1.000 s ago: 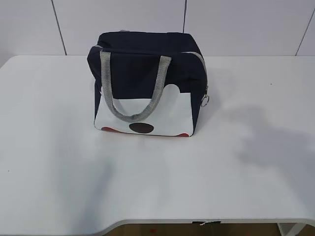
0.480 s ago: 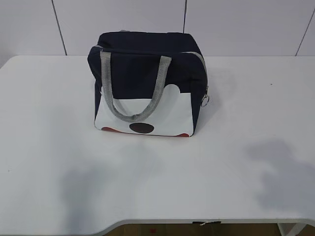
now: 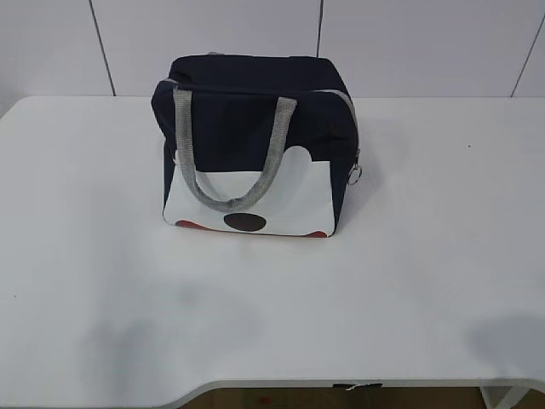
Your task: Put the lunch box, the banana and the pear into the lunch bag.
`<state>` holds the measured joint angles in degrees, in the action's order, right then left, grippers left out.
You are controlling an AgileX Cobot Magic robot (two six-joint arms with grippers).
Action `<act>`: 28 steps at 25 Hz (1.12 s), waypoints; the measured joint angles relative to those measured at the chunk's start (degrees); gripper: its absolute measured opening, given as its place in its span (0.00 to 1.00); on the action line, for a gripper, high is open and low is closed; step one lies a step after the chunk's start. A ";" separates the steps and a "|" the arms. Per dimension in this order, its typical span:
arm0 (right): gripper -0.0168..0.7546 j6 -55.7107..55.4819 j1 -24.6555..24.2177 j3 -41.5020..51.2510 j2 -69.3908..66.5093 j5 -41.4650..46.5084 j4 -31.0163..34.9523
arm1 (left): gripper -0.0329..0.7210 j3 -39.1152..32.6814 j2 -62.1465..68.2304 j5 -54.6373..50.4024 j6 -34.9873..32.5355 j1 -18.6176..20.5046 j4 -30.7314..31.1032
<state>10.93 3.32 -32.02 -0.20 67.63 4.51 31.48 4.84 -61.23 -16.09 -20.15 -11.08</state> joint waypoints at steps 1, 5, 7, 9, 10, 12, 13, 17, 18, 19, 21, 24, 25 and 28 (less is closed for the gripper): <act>0.66 0.00 0.00 0.72 0.68 0.43 -0.28 | 0.58 -0.03 -0.93 0.00 0.00 0.00 0.00; 0.66 0.00 0.00 2.67 1.09 0.81 -0.42 | 0.57 -0.18 -3.56 -0.91 0.00 0.00 0.00; 0.66 0.00 0.00 2.77 1.13 0.81 -0.50 | 0.57 -0.75 -3.93 -2.12 0.00 0.00 0.00; 0.66 0.00 0.11 2.77 1.13 0.81 -0.50 | 0.56 -1.12 -4.16 -2.88 0.00 0.00 0.00; 0.66 0.00 0.11 2.77 1.13 0.81 -0.50 | 0.56 -1.16 -4.16 -2.94 0.00 0.00 0.00; 0.66 0.00 0.11 2.77 1.13 0.81 -0.50 | 0.55 -1.26 -4.16 -3.03 0.00 0.00 0.00; 0.66 0.00 0.11 2.77 1.13 0.67 -0.50 | 0.54 -1.26 -4.16 -3.03 0.00 0.00 0.00; 0.66 -0.13 0.11 3.96 1.13 -0.51 -0.31 | 0.54 -1.26 -4.16 -3.03 0.00 0.00 0.71; 0.65 -0.13 0.11 3.96 1.13 -0.72 -0.31 | 0.54 -1.26 -4.16 -3.03 0.00 0.00 0.74; 0.65 -0.17 0.11 3.96 1.13 -0.88 -0.31 | 0.54 -1.26 -4.16 -3.03 0.00 0.00 0.83; 0.64 -0.26 0.11 3.96 1.13 -0.98 -0.27 | 0.54 -1.26 -4.16 -3.03 0.00 0.00 0.83; 0.63 -0.26 0.11 3.96 1.13 -0.98 -0.27 | 0.53 -1.26 -4.16 -3.03 0.00 0.00 0.87; 0.63 -0.26 0.11 3.96 1.13 -0.98 -0.27 | 0.53 -1.26 -4.16 -3.03 0.00 0.00 0.87; 0.63 -0.40 0.11 3.96 1.13 -0.98 -0.27 | 0.53 -1.26 -4.16 -3.03 0.00 0.00 0.96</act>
<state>10.53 3.43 -28.06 0.93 66.65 4.24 30.22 0.68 -64.26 -16.09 -20.15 -10.12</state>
